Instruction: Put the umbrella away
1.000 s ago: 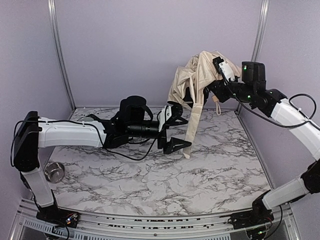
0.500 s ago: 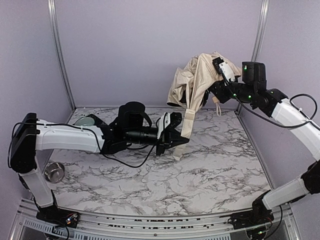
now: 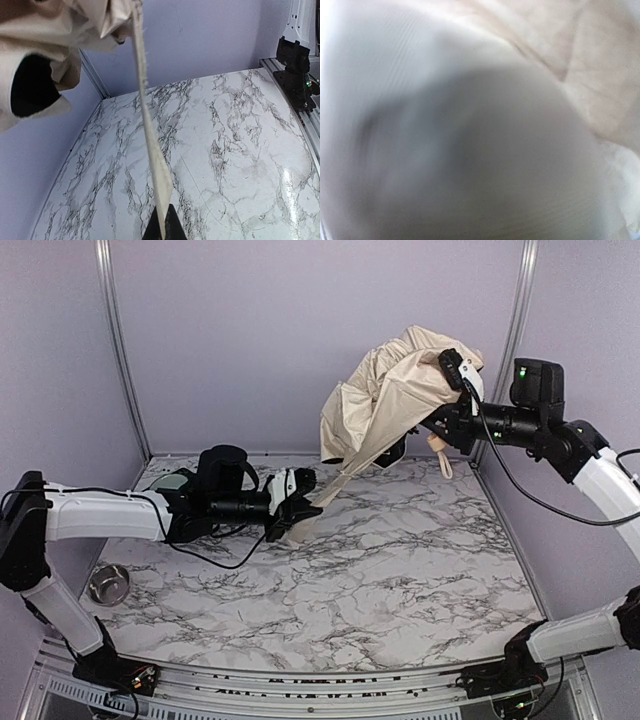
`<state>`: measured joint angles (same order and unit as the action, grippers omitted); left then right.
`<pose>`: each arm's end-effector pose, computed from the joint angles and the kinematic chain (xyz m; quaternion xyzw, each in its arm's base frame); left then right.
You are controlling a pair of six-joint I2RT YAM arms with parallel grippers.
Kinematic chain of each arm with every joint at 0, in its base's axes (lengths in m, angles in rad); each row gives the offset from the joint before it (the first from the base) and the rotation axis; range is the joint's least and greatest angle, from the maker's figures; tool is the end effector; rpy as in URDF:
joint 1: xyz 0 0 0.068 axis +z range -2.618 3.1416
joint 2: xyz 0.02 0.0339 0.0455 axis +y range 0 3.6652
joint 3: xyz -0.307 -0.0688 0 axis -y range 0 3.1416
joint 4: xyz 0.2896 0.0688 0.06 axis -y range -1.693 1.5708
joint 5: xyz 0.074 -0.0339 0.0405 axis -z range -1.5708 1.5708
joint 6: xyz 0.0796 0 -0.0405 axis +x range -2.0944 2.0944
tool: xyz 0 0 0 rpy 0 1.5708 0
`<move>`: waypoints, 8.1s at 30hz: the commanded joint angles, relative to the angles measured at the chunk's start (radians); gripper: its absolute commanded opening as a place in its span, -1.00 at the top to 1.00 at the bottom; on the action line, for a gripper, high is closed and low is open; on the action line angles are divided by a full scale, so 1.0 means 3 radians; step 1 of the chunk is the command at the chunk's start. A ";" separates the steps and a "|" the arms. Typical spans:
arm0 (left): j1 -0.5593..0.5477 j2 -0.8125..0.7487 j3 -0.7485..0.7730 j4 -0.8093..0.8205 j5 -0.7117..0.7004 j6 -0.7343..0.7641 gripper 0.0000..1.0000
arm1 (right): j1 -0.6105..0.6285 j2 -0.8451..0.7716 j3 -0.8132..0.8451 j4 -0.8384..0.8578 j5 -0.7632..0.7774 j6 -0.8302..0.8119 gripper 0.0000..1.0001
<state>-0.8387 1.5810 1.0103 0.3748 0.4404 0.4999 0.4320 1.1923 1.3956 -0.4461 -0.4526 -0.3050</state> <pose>0.2705 -0.3518 0.2861 0.5766 0.5055 -0.2708 0.5819 0.2755 0.1653 0.4810 -0.4054 0.6661 0.2145 0.5881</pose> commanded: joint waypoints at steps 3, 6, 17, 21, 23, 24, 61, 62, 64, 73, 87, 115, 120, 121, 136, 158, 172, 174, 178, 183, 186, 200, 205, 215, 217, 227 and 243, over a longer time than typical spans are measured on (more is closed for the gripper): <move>0.0308 0.0381 0.0180 -0.0406 -0.0031 0.0241 1.00 | 0.0331 -0.0193 0.0032 0.0032 -0.0672 -0.0407 1.00; 0.0376 0.0443 0.0211 -0.0406 -0.0059 0.0359 1.00 | 0.0486 -0.0175 -0.0027 -0.0200 -0.0625 -0.0511 1.00; 0.0655 0.0893 0.0525 -0.0402 -0.0224 0.0926 1.00 | 0.1532 -0.0410 -0.1122 0.0046 0.0320 -0.1051 1.00; 0.0679 0.1003 0.0592 -0.0403 -0.0142 0.1087 1.00 | 0.1905 -0.0345 -0.1477 0.0133 0.1061 -0.1315 1.00; 0.0679 0.1072 0.0625 -0.0398 -0.0089 0.1145 1.00 | 0.2096 -0.0316 -0.1679 0.0349 0.1284 -0.1485 1.00; 0.0682 0.1106 0.0654 -0.0400 -0.0079 0.1162 1.00 | 0.2190 -0.0297 -0.1766 0.0470 0.1308 -0.1553 1.00; 0.0729 0.2016 0.1514 0.0387 -0.1887 0.1147 0.55 | 0.2361 0.2269 -0.1575 0.0249 0.0567 -0.0669 1.00; 0.0757 0.2042 0.1573 0.0391 -0.1991 0.1030 0.35 | 0.2301 0.2363 -0.1519 0.0191 0.0591 -0.0632 1.00; 0.0808 0.2047 0.1647 0.0396 -0.2157 0.0864 -0.16 | 0.2213 0.2457 -0.1414 0.0108 0.0623 -0.0533 1.00; 0.0938 0.1512 0.1362 0.0452 -0.2687 0.0481 -0.85 | 0.2104 0.2657 -0.1155 -0.0220 0.0464 -0.0392 1.00; -0.0260 -0.1966 -0.1739 0.0084 -0.0914 0.0116 -0.16 | 0.1875 0.3034 -0.0803 -0.0734 -0.0772 -0.0157 1.00; -0.0439 -0.0310 -0.1021 -0.1376 -0.0590 -0.0279 -0.16 | 0.1651 0.3368 -0.0319 -0.0877 -0.1239 -0.0058 0.95; -0.0252 0.0069 -0.0588 -0.2008 -0.0343 -0.0532 0.11 | 0.1584 0.3101 -0.0439 -0.0451 -0.1268 0.0173 0.62; -0.0221 0.0121 -0.0542 -0.2081 -0.0318 -0.0599 0.17 | 0.1574 0.3005 -0.0481 -0.0358 -0.1254 0.0231 0.53; 0.0117 0.0608 -0.0093 -0.2711 0.0260 -0.0660 0.27 | 0.1568 0.1616 -0.1403 0.0618 -0.0519 0.0665 -0.02; 0.0208 0.0804 0.0104 -0.2878 0.0363 -0.0803 0.25 | 0.1582 -0.0066 -0.2075 -0.0609 0.2263 0.2880 0.22; 0.0195 0.0820 0.0104 -0.2860 0.0355 -0.0814 0.27 | 0.2673 0.1811 -0.1063 0.0365 0.2246 0.3133 0.79; 0.0198 0.0815 0.0092 -0.2845 0.0355 -0.0819 0.28 | 0.2751 0.2041 -0.0648 0.0510 0.2143 0.3000 0.80; 0.0198 0.0792 0.0059 -0.2805 0.0356 -0.0828 0.28 | 0.2714 0.1825 -0.0844 0.0659 0.2420 0.3069 0.81; 0.0198 0.0779 0.0038 -0.2780 0.0369 -0.0823 0.28 | 0.2489 0.0843 -0.1814 0.0994 0.2464 0.3034 0.71; 0.0214 0.0787 0.0038 -0.2778 0.0405 -0.0816 0.29 | 0.2472 0.0364 -0.2158 0.1201 0.2503 0.2466 0.53; 0.0694 0.1223 0.0331 -0.3104 0.1236 -0.0766 0.39 | 0.2753 0.1223 -0.1706 0.1793 0.1784 -0.1108 -0.29; 0.0725 0.1275 0.0357 -0.3135 0.1302 -0.0734 0.39 | 0.2730 0.1780 -0.1436 0.1740 0.1922 -0.1572 -0.45; 0.0745 0.1351 0.0431 -0.3230 0.1352 -0.0708 0.40 | 0.2501 0.2103 -0.1299 0.1891 0.1864 -0.2106 -0.44; 0.0748 0.1349 0.0434 -0.3229 0.1356 -0.0710 0.40 | 0.2445 0.2166 -0.1240 0.1857 0.1871 -0.2164 -0.44; 0.0751 0.1392 0.0467 -0.3267 0.1377 -0.0722 0.42 | 0.2331 0.2619 -0.0888 0.1533 0.1677 -0.2323 -0.36; 0.0821 0.1002 0.0475 -0.2914 0.1238 -0.0940 -0.95 | 0.2255 0.2827 -0.0649 0.0538 0.1538 -0.1587 0.57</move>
<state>-0.6029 1.9564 1.1656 -0.5682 0.9054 0.2825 1.1225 1.9953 1.2091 -0.0959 0.0410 -0.8917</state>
